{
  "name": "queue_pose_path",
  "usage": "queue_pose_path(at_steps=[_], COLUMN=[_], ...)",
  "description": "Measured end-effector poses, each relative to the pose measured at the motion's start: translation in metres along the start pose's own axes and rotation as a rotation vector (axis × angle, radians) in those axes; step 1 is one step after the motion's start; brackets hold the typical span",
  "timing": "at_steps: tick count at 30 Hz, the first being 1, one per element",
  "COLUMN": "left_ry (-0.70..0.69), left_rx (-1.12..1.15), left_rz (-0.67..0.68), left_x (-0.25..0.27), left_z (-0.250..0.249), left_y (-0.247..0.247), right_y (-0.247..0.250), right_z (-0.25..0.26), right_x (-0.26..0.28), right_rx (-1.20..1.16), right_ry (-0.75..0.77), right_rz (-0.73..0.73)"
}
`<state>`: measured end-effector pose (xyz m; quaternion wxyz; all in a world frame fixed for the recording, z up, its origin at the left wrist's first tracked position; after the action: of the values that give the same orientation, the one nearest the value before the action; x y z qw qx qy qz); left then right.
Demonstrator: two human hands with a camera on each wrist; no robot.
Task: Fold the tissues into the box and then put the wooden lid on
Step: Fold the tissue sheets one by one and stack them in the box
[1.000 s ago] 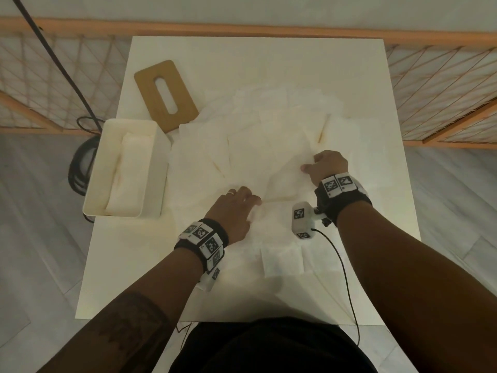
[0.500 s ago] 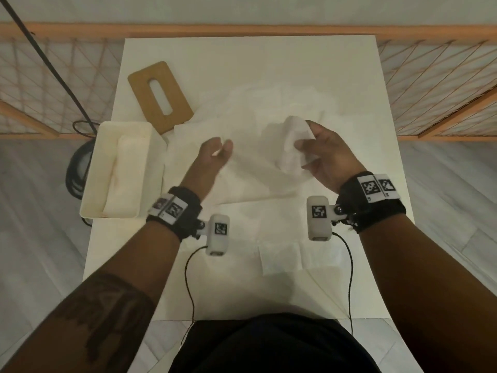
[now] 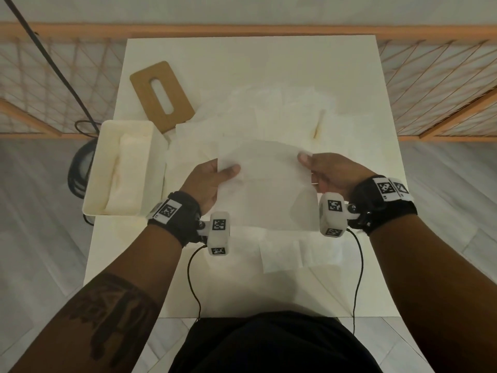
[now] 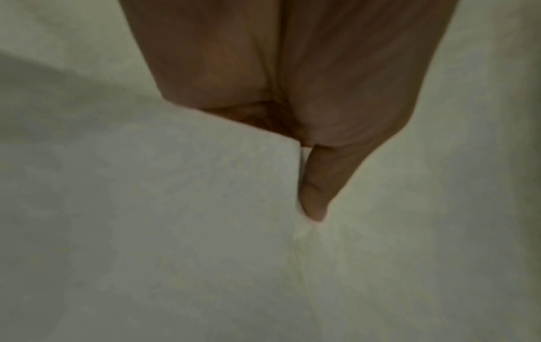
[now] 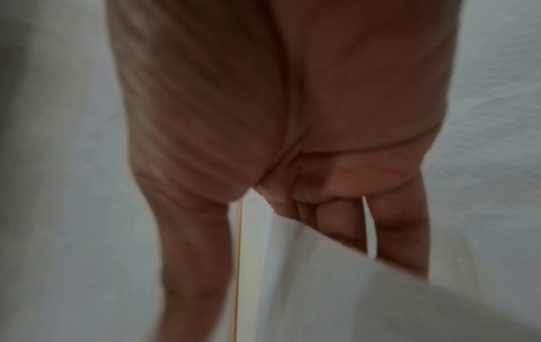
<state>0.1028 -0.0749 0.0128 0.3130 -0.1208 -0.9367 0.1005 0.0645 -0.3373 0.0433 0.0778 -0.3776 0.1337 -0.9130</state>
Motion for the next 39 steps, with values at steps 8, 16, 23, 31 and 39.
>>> queue_pose_path(at_steps=[8, 16, 23, 31, 39], left_ry=[0.041, -0.046, -0.113, -0.166, -0.060], left_rx=[-0.047, -0.296, -0.391, -0.633, -0.484], left_rz=[-0.009, -0.035, 0.038, 0.067, 0.117], left_x=[-0.002, 0.000, 0.004, 0.003, 0.006], left_z=[0.011, 0.010, -0.009, -0.013, -0.005], left_y=[0.013, 0.023, 0.021, 0.029, 0.022], right_y=[0.001, 0.009, 0.015, 0.018, 0.014], right_z=[-0.025, -0.028, -0.030, -0.045, -0.045], right_x=[-0.012, -0.016, -0.010, -0.008, 0.000], right_rx=[-0.081, 0.075, 0.085, 0.004, -0.122], right_ry=[-0.053, 0.016, 0.077, 0.090, 0.012], right_rz=[-0.116, -0.212, -0.258, -0.210, -0.126])
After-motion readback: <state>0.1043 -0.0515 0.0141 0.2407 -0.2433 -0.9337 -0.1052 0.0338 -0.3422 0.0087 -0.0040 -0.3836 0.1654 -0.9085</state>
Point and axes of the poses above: each hand's wrist, its own x-axis away from the middle knuckle, its own y-axis out of the back of the hand, z = x × y, the point moved 3 cm from there along -x, towards the middle knuckle, and after that the axes turned 1 degree about -y, right-handed, at the moved point
